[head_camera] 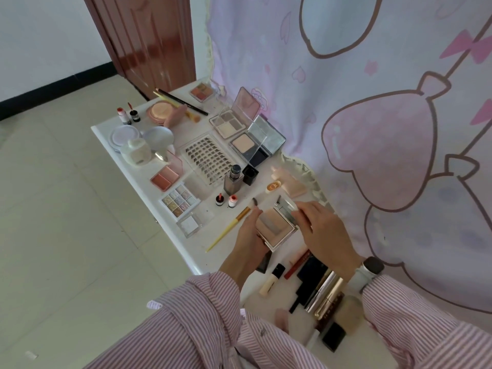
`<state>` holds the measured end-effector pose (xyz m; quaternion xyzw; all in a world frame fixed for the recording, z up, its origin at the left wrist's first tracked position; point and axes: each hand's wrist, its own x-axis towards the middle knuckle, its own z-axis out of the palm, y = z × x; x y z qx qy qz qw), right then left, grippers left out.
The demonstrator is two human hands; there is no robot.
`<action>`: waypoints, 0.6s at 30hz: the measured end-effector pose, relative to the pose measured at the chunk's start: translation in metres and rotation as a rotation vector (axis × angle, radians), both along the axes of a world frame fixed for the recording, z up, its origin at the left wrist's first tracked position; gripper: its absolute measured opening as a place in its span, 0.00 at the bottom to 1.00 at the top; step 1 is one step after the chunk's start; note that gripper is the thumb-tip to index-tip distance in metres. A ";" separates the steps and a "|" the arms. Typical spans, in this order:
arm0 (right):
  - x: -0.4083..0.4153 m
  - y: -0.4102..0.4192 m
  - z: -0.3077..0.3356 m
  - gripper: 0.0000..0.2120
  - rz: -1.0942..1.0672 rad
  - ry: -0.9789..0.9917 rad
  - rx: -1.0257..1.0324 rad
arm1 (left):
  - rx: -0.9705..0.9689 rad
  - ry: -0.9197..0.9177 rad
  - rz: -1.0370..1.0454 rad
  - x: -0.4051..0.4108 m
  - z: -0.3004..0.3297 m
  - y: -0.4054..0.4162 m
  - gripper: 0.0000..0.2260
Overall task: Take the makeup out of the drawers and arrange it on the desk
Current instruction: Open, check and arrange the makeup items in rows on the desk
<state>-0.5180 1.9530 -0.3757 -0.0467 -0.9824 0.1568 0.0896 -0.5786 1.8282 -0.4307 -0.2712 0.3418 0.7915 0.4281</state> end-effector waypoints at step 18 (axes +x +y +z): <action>-0.011 0.013 -0.001 0.12 -0.397 -0.142 -0.501 | -1.255 1.797 -0.719 0.017 -0.032 -0.016 0.31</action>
